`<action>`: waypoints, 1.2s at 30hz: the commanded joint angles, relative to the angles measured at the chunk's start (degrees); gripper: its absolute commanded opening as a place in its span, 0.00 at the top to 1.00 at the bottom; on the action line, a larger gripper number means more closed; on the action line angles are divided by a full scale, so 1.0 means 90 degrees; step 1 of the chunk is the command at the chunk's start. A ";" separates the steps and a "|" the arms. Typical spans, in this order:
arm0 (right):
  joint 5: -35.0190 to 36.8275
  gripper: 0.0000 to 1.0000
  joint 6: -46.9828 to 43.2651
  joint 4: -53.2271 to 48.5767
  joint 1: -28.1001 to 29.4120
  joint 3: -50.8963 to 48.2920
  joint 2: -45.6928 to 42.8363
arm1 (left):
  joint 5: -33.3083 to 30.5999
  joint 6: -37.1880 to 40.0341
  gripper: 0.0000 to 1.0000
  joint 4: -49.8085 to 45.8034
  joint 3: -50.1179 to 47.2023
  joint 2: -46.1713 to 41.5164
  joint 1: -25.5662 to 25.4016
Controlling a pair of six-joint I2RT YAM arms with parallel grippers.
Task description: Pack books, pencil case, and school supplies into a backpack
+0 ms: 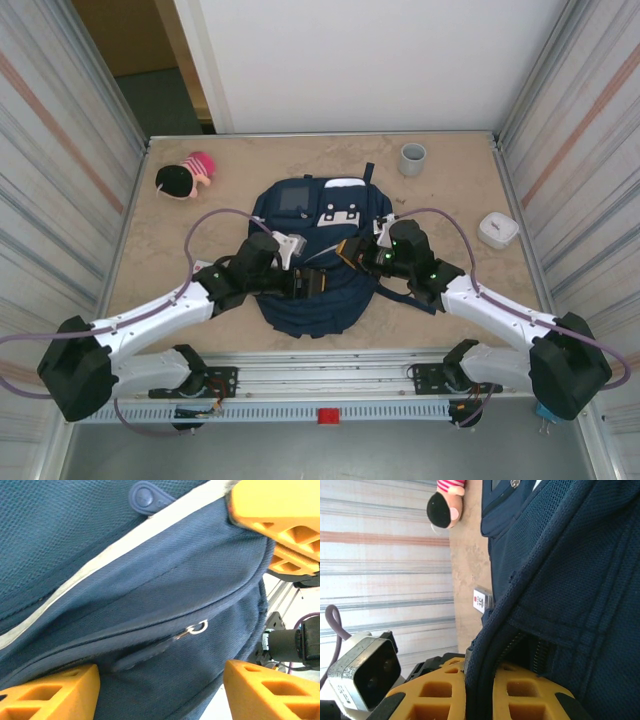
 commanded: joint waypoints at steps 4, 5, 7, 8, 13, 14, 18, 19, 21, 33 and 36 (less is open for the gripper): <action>-0.0144 0.93 -0.0289 0.0364 0.0166 0.0404 -0.0004 | -0.0085 0.0384 0.45 0.0670 0.0421 0.0021 -0.0235; -0.0150 0.93 -0.0289 0.0364 0.0167 0.0395 -0.0004 | -0.0145 0.0410 0.48 0.0669 0.0415 0.0023 -0.0248; -0.0156 0.93 -0.0290 0.0369 0.0170 0.0416 -0.0005 | -0.0212 0.0445 0.51 0.0662 0.0415 0.0055 -0.0258; -0.0153 0.93 -0.0298 0.0370 0.0173 0.0412 -0.0011 | -0.0271 0.0468 0.52 0.0629 0.0425 0.0073 -0.0264; -0.0145 0.94 -0.0322 0.0322 0.0190 0.0428 -0.0051 | -0.0646 0.0624 0.55 0.0351 0.0617 0.0246 -0.0333; -0.0133 0.94 -0.0331 0.0303 0.0184 0.0428 -0.0058 | -0.0735 0.0656 0.58 0.0292 0.0672 0.0289 -0.0344; -0.0090 0.95 -0.0411 0.0148 0.0190 0.0439 -0.0134 | -0.1358 0.0798 0.69 -0.0305 0.0908 0.0447 -0.0428; -0.0079 0.95 -0.0473 0.0052 0.0163 0.0456 -0.0166 | -0.1556 0.0787 0.75 -0.0532 0.0961 0.0461 -0.0427; -0.0087 0.95 -0.0570 -0.0155 0.0072 0.0479 -0.0241 | -0.1893 0.0763 0.85 -0.0881 0.0967 0.0396 -0.0434; -0.1157 0.95 -0.1472 -0.1350 -0.1582 0.0448 -0.0500 | -0.2699 0.0577 1.00 -0.1591 -0.0414 -0.1149 0.0112; -0.1235 0.94 -0.1811 -0.1752 -0.1924 0.0514 -0.0603 | -0.2475 0.0615 1.00 -0.1585 -0.0664 -0.1393 0.0526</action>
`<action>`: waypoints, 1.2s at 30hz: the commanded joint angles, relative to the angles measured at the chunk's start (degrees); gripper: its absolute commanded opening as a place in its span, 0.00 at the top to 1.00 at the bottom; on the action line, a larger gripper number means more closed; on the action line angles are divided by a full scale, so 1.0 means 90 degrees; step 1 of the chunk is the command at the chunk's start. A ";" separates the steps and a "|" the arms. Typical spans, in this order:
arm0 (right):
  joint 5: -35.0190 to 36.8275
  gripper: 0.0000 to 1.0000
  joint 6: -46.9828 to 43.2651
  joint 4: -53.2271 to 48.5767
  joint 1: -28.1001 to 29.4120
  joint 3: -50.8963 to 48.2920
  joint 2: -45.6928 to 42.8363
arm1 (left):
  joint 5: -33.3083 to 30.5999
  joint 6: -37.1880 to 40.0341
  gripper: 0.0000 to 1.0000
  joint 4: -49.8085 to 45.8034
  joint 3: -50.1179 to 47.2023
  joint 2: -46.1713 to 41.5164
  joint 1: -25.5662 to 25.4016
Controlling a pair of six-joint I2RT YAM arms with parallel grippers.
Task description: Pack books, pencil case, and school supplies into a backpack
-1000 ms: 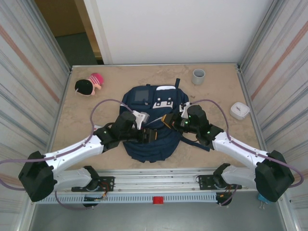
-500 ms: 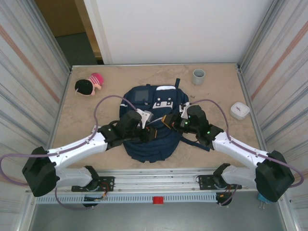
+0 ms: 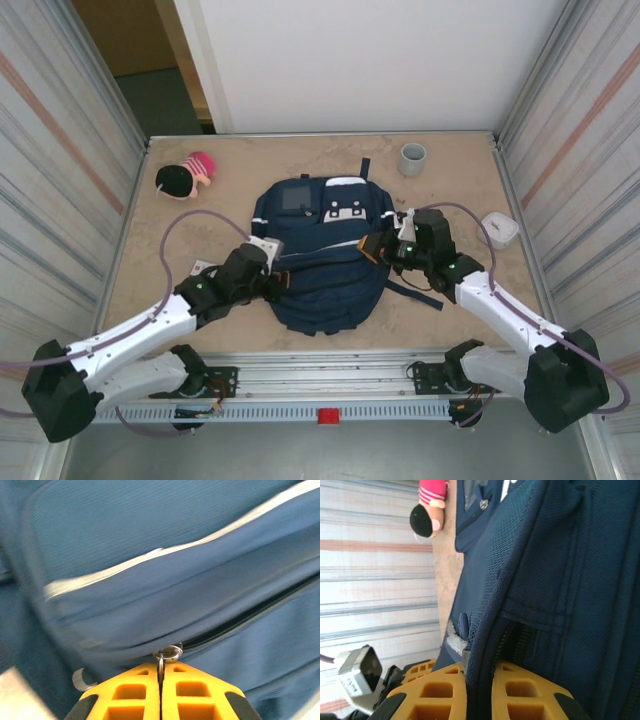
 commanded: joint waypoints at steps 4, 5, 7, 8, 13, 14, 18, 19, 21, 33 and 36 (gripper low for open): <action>-0.0046 0.71 -0.1193 -0.0628 -0.0531 0.0440 -0.0518 | 0.0391 0.0179 1.00 0.0119 -0.0347 -0.0548 0.0737; 0.0042 0.60 -0.1432 -0.0711 -0.0523 0.0510 -0.0543 | 0.0632 0.0298 1.00 0.0325 -0.0356 -0.0609 0.0782; 0.0384 0.44 -0.1952 -0.0887 -0.0433 0.0612 -0.0886 | 0.1085 0.0546 1.00 0.0667 -0.0330 -0.0640 0.0798; 0.0601 0.40 -0.2311 -0.0900 -0.0312 0.0636 -0.1029 | 0.1312 0.0661 1.00 0.0801 -0.0290 -0.0636 0.0798; 0.1393 0.33 -0.5104 -0.0492 0.1066 0.0578 -0.1324 | 0.2243 0.1095 1.00 0.1038 -0.0007 -0.0521 0.0798; 0.1540 0.32 -0.5704 -0.0421 0.1423 0.0577 -0.1225 | 0.2375 0.1139 1.00 0.1086 0.0027 -0.0519 0.0798; 0.1717 0.32 -0.7173 -0.0302 0.2345 0.0805 -0.0343 | 0.2536 0.1148 1.00 0.1241 0.0025 -0.0584 0.0798; 0.1658 0.32 -0.7365 -0.0309 0.2449 0.0941 0.0001 | 0.2536 0.1154 1.00 0.1238 0.0024 -0.0607 0.0798; 0.1590 0.33 -0.7650 -0.0322 0.2647 0.1229 0.0594 | 0.2534 0.1140 1.00 0.1237 0.0015 -0.0644 0.0798; 0.1985 0.80 -0.8435 -0.0385 0.2993 0.2216 0.2238 | 0.2225 0.1202 1.00 0.1001 0.0005 -0.0868 0.0799; 0.1938 0.97 -0.8642 -0.0572 0.2976 0.2245 0.2198 | 0.1908 0.1222 1.00 0.0902 0.0024 -0.0861 0.0808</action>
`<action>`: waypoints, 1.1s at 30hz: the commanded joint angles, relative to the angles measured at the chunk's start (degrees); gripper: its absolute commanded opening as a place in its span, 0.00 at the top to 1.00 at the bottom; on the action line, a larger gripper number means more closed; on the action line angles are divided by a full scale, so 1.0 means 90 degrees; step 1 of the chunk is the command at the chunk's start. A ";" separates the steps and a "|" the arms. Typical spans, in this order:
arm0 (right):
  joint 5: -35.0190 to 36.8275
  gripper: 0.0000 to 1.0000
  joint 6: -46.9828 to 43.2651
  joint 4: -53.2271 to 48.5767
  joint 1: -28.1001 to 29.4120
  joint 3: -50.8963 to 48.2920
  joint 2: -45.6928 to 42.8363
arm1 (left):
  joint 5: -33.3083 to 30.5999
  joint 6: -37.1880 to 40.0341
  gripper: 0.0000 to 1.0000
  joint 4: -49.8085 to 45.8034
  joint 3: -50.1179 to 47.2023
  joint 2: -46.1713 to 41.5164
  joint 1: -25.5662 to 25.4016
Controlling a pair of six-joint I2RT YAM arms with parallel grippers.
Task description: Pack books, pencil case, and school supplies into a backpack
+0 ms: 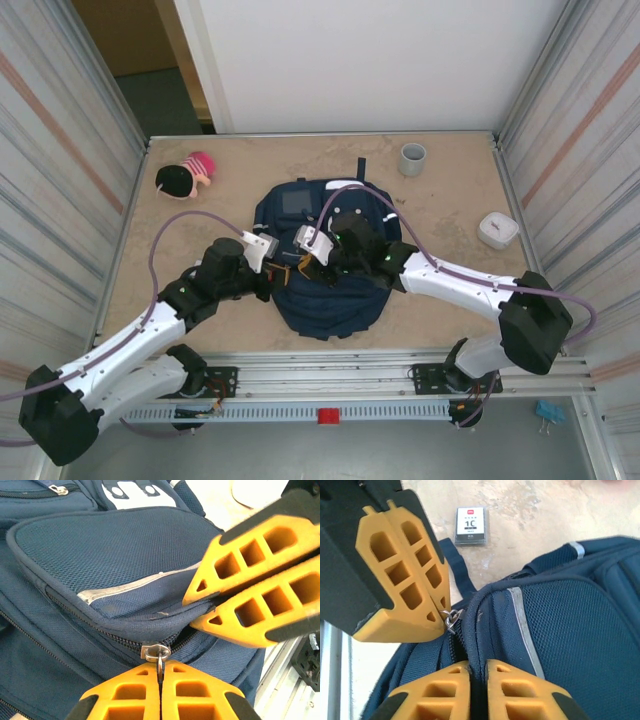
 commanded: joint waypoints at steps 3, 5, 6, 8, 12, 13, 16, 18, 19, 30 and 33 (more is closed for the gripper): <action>-0.0117 1.00 -0.0570 -0.0279 -0.0101 0.0139 -0.0193 | -0.0753 0.0095 1.00 -0.0242 0.0311 -0.0163 0.0135; -0.0447 1.00 -0.0707 -0.0321 -0.0187 0.0058 -0.0386 | -0.0870 -0.0064 1.00 -0.0434 0.0309 -0.0074 0.0391; -0.0617 1.00 -0.0757 -0.0338 -0.0249 0.0002 -0.0495 | -0.0809 -0.0125 1.00 -0.0468 0.0288 -0.0012 0.0568; -0.0937 1.00 -0.0827 -0.0409 -0.0376 -0.0069 -0.0663 | -0.0730 -0.0231 1.00 -0.0509 0.0249 0.0085 0.0881; -0.1437 1.00 -0.1009 -0.0687 -0.0515 -0.0117 -0.0857 | -0.0626 -0.0151 1.00 -0.0113 0.0099 0.0302 0.1358; -0.1534 1.00 -0.1047 -0.0737 -0.0515 -0.0113 -0.0866 | -0.0565 -0.0120 1.00 0.0057 0.0067 0.0385 0.1429; -0.1726 1.00 -0.0991 -0.0721 -0.0515 -0.0091 -0.0828 | -0.0386 -0.0029 0.97 0.0512 0.0107 0.0840 0.1536; -0.1523 1.00 -0.0834 -0.0634 -0.0515 -0.0066 -0.0744 | -0.0298 -0.0069 0.94 0.0561 0.0288 0.1212 0.1551; -0.1439 1.00 -0.0776 -0.0609 -0.0534 -0.0044 -0.0704 | -0.0236 -0.0104 0.93 0.0534 0.0379 0.1339 0.1537; -0.0844 0.48 0.0578 -0.0541 -0.0656 0.0548 -0.0188 | -0.1166 -0.1404 0.32 -0.1178 0.1023 0.1216 0.2035; -0.0666 0.39 0.1078 -0.0451 -0.0662 0.0587 -0.0371 | -0.1398 -0.1892 0.19 -0.1701 0.1188 0.1062 0.2368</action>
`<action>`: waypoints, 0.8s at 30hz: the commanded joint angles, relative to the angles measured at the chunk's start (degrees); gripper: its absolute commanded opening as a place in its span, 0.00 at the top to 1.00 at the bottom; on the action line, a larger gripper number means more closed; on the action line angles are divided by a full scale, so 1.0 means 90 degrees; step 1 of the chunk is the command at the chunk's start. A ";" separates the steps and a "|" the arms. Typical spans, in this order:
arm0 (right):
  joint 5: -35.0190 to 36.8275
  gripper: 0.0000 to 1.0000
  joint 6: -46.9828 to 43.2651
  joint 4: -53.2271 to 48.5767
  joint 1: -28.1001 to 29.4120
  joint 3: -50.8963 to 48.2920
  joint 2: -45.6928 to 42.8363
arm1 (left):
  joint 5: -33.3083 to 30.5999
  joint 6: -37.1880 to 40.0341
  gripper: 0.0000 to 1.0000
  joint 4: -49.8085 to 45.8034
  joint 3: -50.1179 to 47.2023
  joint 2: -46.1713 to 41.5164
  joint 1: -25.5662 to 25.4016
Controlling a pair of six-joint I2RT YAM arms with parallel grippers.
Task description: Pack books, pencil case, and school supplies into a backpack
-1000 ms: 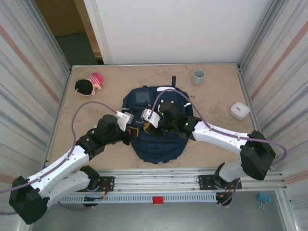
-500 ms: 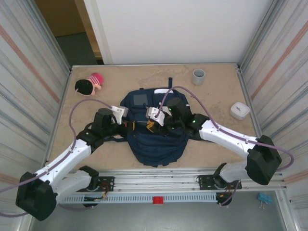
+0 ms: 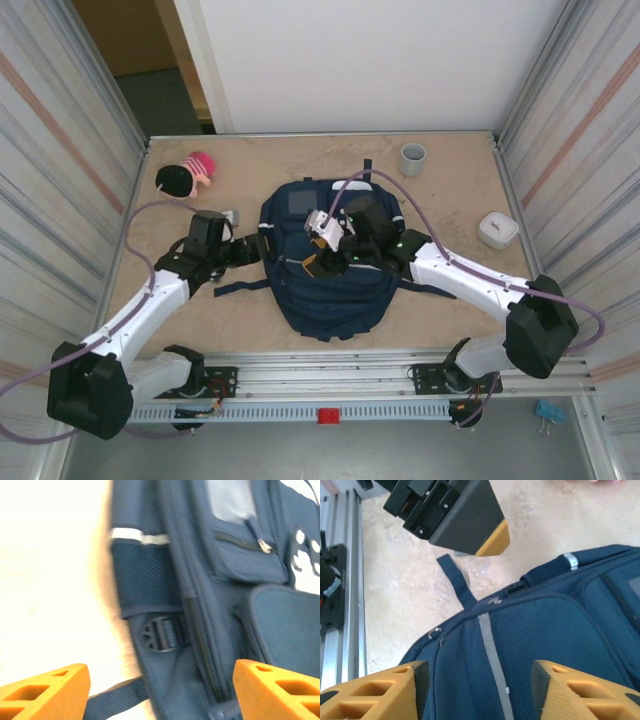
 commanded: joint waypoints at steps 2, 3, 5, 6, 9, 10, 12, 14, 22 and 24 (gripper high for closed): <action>0.0300 0.37 0.1060 0.0103 -0.0037 0.0238 -0.0385 | -0.0728 -0.1012 0.09 -0.1152 0.0412 -0.0315 0.0436; 0.0344 0.37 0.1206 0.0123 -0.0036 0.0247 -0.0457 | -0.0847 -0.1204 0.04 -0.1291 0.0468 -0.0339 0.0539; 0.0348 0.36 0.1560 0.0145 -0.0029 0.0266 -0.0588 | -0.1156 -0.1776 0.01 -0.1615 0.0534 -0.0346 0.0773; 0.0333 0.36 0.1696 0.0145 -0.0024 0.0278 -0.0626 | -0.1240 -0.2028 0.01 -0.1749 0.0566 -0.0347 0.0873; 0.0575 0.36 0.2250 0.0181 -0.0023 0.0299 -0.0736 | -0.1704 -0.2990 0.01 -0.2303 0.0629 -0.0225 0.1102; 0.0771 0.36 0.2496 0.0242 -0.0024 0.0264 -0.0778 | -0.1818 -0.3324 0.01 -0.2514 0.0658 -0.0140 0.1164; 0.1038 0.36 0.2856 0.0376 -0.0034 0.0181 -0.0857 | -0.1776 -0.3846 0.01 -0.2846 0.0696 0.0069 0.1351; 0.0962 0.36 0.3047 0.0540 -0.0028 0.0084 -0.0884 | -0.1499 -0.4250 0.01 -0.2975 0.0667 0.0350 0.1600; 0.1007 0.36 0.3435 0.0780 0.0189 -0.0045 -0.0663 | -0.0964 -0.4787 0.01 -0.2621 0.0706 0.1481 0.2121; 0.1043 0.36 0.3428 0.0789 0.0240 -0.0045 -0.0583 | -0.0953 -0.4770 0.02 -0.2659 0.0906 0.1774 0.2138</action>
